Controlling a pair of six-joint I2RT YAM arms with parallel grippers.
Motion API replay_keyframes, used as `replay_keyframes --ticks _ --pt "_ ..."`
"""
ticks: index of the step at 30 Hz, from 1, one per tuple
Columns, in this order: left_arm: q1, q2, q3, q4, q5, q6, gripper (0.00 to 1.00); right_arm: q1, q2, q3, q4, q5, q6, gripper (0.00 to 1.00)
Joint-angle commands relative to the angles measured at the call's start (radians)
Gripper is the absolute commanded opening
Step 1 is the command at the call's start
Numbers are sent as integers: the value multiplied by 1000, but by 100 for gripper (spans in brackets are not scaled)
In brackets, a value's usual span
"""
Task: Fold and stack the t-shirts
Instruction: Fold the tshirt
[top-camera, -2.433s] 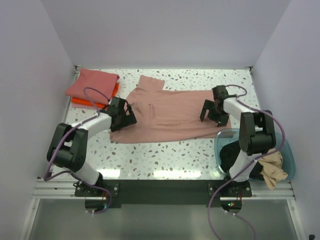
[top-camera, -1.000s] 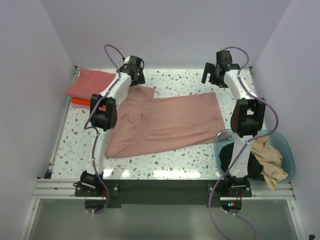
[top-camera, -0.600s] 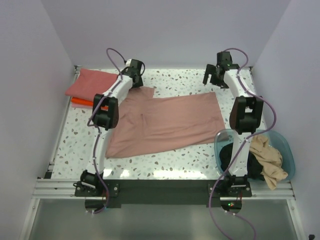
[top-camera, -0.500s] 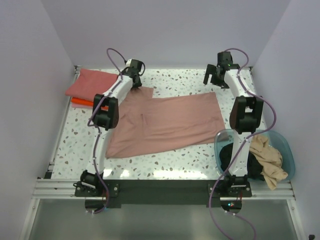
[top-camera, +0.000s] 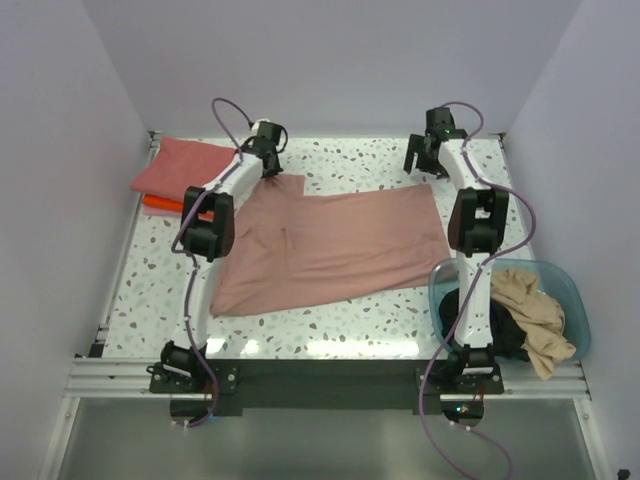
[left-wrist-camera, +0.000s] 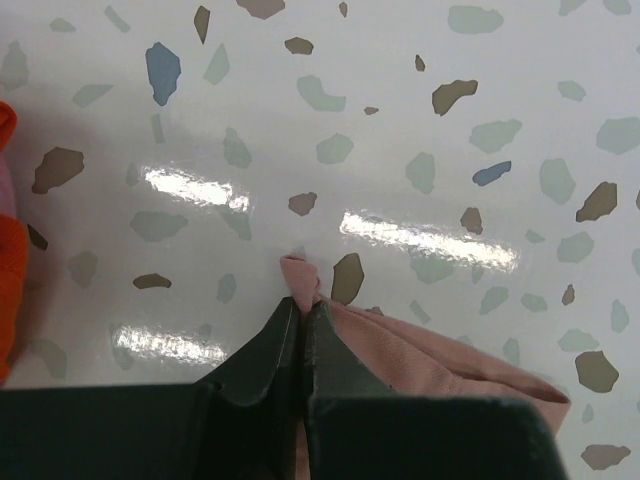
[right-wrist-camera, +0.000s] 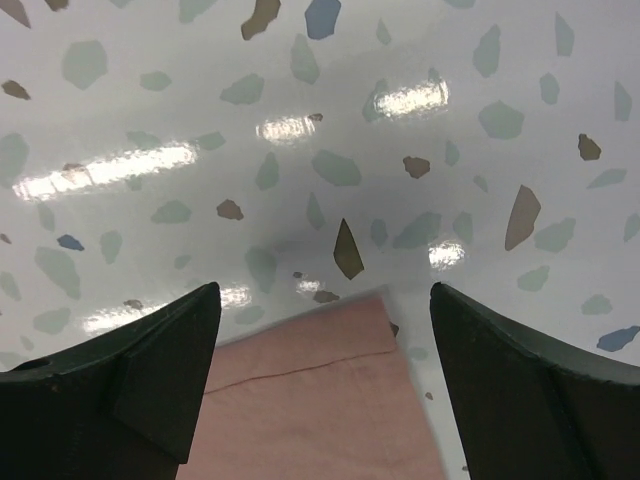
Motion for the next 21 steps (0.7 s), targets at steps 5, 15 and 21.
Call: replay_keyframes --ticks 5,15,21 --pt "11 -86 -55 14 40 40 0 18 -27 -69 -26 84 -22 71" --pt "5 -230 -266 136 97 57 0 20 -56 -198 -6 123 5 55" --pt "3 -296 -320 181 88 71 0 24 -94 -221 16 106 14 27"
